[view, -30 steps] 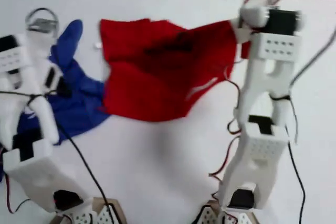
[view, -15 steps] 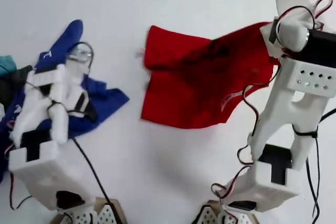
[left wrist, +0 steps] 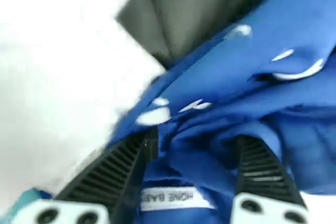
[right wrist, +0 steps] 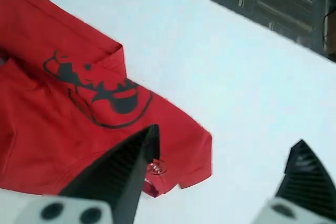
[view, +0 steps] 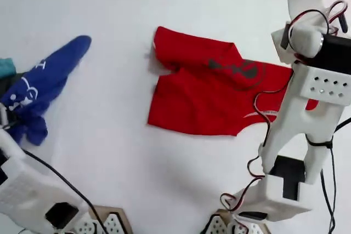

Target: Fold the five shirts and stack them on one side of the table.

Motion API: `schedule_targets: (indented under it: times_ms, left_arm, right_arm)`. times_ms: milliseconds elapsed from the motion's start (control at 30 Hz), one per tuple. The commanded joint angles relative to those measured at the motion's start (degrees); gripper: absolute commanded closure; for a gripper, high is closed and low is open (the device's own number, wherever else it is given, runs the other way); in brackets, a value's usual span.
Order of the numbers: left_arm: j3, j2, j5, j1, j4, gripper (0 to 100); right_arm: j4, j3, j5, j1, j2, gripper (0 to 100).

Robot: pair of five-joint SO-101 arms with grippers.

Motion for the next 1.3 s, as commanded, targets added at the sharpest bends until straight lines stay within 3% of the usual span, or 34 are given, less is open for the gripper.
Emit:
schedule_targets:
  times_ms: [0, 167, 333, 500, 633, 767, 1000, 1167, 1267]
  left_arm:
    - [-7.08, -1.49, 0.53, 1.58, 6.07, 74]
    - [-18.68, -1.49, 5.54, 11.87, 20.31, 74]
    - [-33.63, -1.41, 8.97, 26.81, 31.65, 74]
    - [-38.20, -0.88, 10.29, 41.41, 33.67, 74]
    - [-32.04, 0.88, 10.29, 49.23, 29.89, 74]
    - [-25.71, 6.07, 12.31, 49.58, 23.47, 74]
    - [-23.78, 14.15, 13.80, 40.97, 21.01, 74]
    - [-23.69, 14.51, 12.57, 36.57, 21.45, 74]
    - [-23.87, 14.42, 11.43, 35.08, 22.68, 74]
  right_arm:
    - [0.13, 7.56, -4.92, -1.45, -3.03, 61.8]
    - [-0.04, 24.79, -6.07, -1.80, -5.93, 61.8]
    - [-5.67, 44.22, -2.73, -1.36, -13.58, 61.8]
    - [-20.79, 70.42, -1.93, -2.77, -26.24, 61.8]
    - [-31.60, 88.53, -2.29, -10.07, -35.56, 61.8]
    - [-34.77, 95.91, -2.37, -20.79, -40.84, 61.9]
    - [-34.95, 99.34, -2.37, -37.76, -42.07, 61.9]
    - [-41.63, 99.60, -2.73, -41.98, -40.57, 61.9]
    - [-46.46, 99.16, -6.77, -42.51, -35.30, 61.9]
